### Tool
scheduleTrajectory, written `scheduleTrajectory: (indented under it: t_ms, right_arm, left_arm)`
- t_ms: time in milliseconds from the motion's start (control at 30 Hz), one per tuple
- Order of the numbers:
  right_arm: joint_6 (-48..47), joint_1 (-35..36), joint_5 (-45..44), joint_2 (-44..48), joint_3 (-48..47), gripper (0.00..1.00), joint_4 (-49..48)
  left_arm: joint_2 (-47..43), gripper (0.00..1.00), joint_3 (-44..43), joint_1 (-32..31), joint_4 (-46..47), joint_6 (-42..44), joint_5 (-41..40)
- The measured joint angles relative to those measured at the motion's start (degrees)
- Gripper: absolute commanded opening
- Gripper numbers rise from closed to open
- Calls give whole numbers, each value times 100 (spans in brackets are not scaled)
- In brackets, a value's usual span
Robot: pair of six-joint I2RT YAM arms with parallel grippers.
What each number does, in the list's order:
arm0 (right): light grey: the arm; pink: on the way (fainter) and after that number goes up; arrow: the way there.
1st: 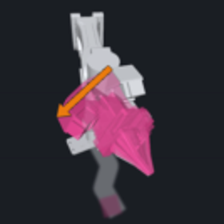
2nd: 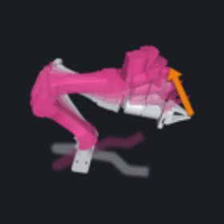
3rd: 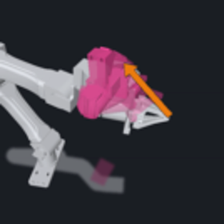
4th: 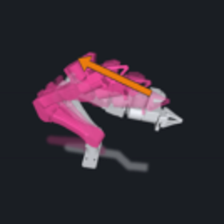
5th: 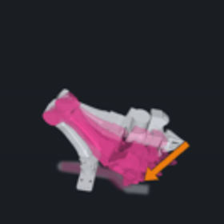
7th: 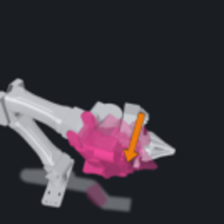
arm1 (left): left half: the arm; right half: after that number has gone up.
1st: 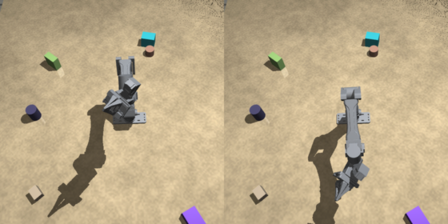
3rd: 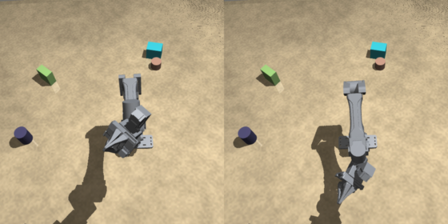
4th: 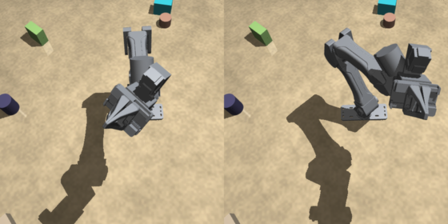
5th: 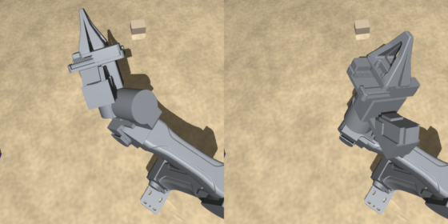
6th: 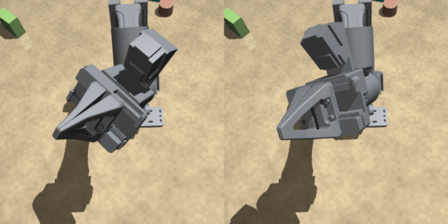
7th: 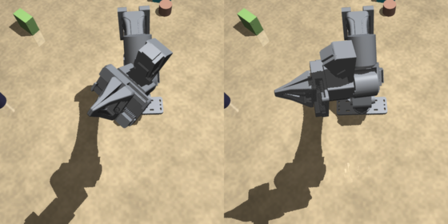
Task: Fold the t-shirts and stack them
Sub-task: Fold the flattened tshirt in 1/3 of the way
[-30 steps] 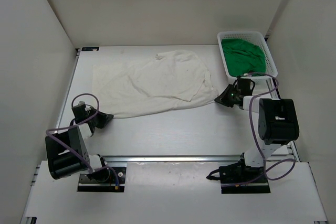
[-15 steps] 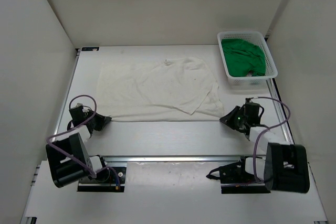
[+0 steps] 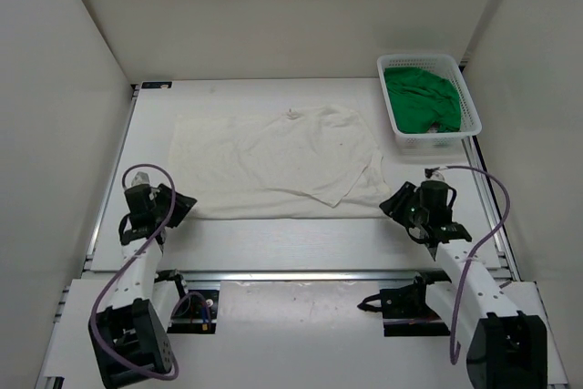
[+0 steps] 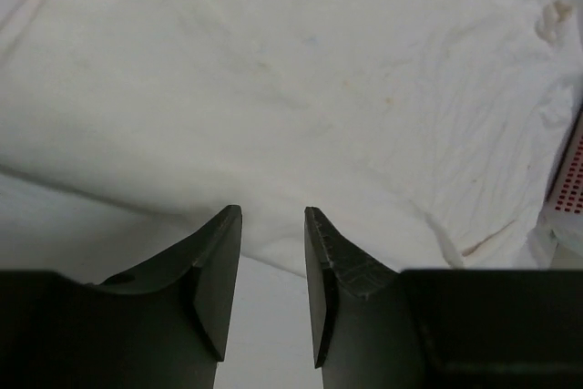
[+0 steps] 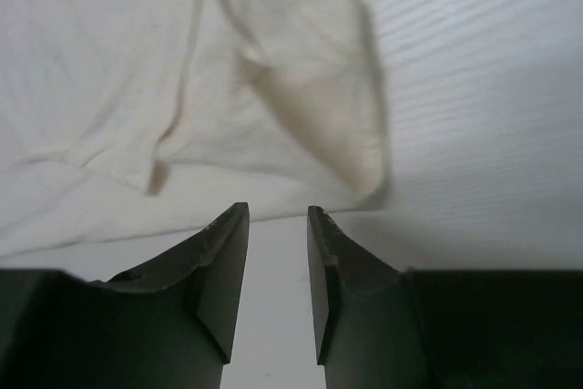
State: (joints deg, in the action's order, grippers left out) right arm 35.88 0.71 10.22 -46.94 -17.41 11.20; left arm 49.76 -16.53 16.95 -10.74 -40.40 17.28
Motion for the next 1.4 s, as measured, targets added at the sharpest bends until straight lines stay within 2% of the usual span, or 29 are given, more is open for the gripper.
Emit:
scheduleTrajectory:
  t_ms: [33,67,133,267,333,433,567,833,967,1100,1233,1400]
  right_arm:
    - [0,267,-59,28,-76,20,11]
    - [-13,501,-103,33,-153,15,-9]
    - [-17,1119,-201,-203,-343,0,-107]
    - [-35,1923,-114,-1276,-839,0,-516]
    - [-52,2188,-74,-1993,-1045,9,-776]
    - [-55,2380,35,-2601,-1189,24,-1005]
    - [-94,2498,131,-3169,-1443,30,-1252]
    - [15,2514,299,-3613,-1484,29,-1690]
    - [39,2505,424,-3766,-1508,14,-1770]
    - [55,2505,492,-3893,-1635,5,-1753]
    - [52,2457,555,-3921,-1816,0,-1633]
    - [-15,2347,667,-4212,-2498,0,-1355]
  left_arm:
    - [-44,45,-101,-157,-17,2,-55]
    - [-70,44,-214,-378,-15,4,-127]
    - [-68,40,-433,-1119,94,-24,-400]
    - [249,35,-595,-3062,595,-170,-892]
    - [638,35,-599,-3869,857,-260,-1038]
    - [1252,33,-599,-4518,1156,-361,-1137]
    - [1799,33,-599,-4850,1523,-424,-1198]
    - [2068,32,-584,-5093,2074,-549,-1217]
    - [2094,33,-529,-5084,2240,-603,-1217]
    - [2107,33,-490,-5051,2326,-619,-1215]
    - [2111,32,-450,-5005,2328,-619,-1211]
    - [2133,33,-450,-4986,2337,-621,-1207]
